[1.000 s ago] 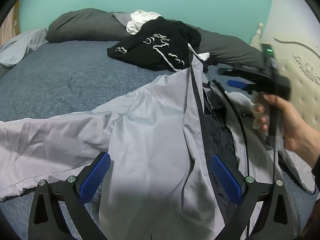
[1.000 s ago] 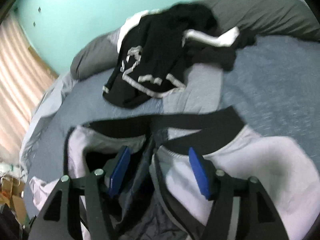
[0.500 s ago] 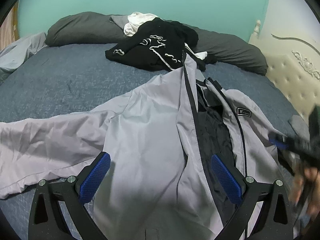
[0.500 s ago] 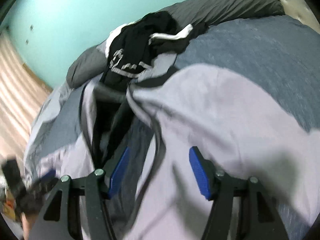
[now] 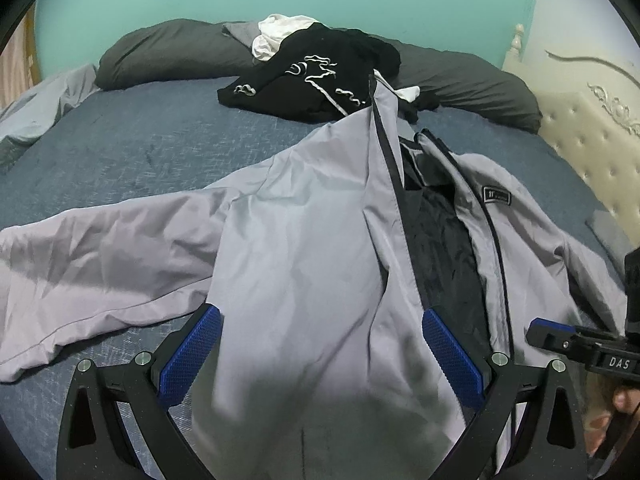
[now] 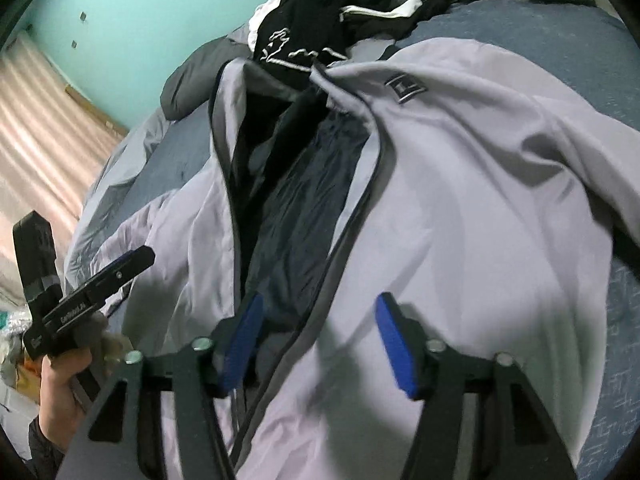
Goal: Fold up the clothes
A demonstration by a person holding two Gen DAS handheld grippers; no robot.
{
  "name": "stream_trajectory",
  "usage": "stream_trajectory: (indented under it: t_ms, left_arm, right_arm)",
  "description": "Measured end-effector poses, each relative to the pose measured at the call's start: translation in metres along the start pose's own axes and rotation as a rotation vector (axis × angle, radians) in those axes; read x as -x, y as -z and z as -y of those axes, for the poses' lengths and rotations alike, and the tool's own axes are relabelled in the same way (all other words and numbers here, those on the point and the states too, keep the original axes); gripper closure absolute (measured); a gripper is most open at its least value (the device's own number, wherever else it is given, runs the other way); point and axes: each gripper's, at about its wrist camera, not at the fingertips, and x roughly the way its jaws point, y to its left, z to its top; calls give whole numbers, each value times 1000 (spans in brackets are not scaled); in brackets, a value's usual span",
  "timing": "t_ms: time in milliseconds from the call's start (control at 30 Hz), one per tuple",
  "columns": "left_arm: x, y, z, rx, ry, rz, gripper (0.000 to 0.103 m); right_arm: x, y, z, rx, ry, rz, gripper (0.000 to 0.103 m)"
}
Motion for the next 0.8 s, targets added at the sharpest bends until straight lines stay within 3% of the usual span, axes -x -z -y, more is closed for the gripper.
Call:
stream_trajectory:
  t_ms: [67, 267, 333, 433, 800]
  left_arm:
    - [1, 5, 0, -8, -8, -7, 0]
    - [5, 14, -2, -25, -20, -19, 0]
    - [7, 16, -2, -28, -23, -19, 0]
    - [11, 17, -5, -22, -29, -12, 0]
    - [31, 29, -11, 0, -40, 3, 0]
  right_arm:
    - [-6, 1, -7, 23, -23, -18, 63]
    - [-24, 10, -17, 67, 18, -85, 71]
    - [-29, 12, -17, 73, 30, -101, 86]
    - [-31, 14, -18, 90, 28, -109, 96]
    - [-23, 25, -30, 142, 12, -120, 100]
